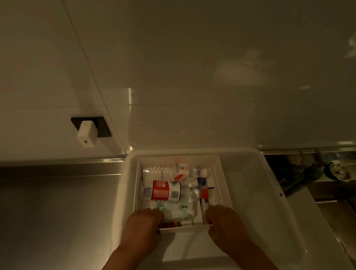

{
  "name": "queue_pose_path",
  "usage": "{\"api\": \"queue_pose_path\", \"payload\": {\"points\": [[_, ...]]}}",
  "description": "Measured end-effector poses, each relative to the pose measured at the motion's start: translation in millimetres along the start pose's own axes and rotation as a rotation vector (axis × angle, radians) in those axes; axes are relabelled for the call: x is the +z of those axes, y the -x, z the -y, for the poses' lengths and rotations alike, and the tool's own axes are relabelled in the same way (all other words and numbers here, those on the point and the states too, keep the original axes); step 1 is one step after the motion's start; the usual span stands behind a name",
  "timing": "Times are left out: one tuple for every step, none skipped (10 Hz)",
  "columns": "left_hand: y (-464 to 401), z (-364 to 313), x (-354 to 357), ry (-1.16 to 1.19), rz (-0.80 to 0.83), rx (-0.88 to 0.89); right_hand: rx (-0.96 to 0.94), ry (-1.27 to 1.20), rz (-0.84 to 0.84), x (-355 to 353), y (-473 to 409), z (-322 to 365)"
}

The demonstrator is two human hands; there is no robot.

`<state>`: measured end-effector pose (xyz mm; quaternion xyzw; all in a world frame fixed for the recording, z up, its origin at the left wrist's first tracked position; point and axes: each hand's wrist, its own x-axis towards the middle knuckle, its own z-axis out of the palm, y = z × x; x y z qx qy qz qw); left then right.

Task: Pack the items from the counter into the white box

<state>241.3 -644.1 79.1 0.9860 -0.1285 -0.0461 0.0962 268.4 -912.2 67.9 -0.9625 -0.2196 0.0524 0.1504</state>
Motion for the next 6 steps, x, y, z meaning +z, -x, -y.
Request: {"api": "queue_pose_path", "payload": {"points": [[-2, 0, 2, 0.007, 0.025, -0.024, 0.001, 0.016, -0.024, 3, 0, -2], [-2, 0, 2, 0.013, 0.054, -0.027, -0.029, 0.015, -0.048, 6, 3, -5], [-2, -1, -1, 0.010, 0.069, -0.025, -0.042, -0.021, -0.053, 7, 6, -6], [-2, -4, -2, 0.026, 0.062, -0.012, -0.046, -0.065, -0.062, 3, 10, -5], [-1, -5, 0, 0.033, 0.028, 0.019, -0.075, -0.092, -0.046, 3, 17, -8], [3, -8, -2, 0.107, -0.007, 0.007, -0.076, -0.143, -0.022, 1, 21, -12]]}}
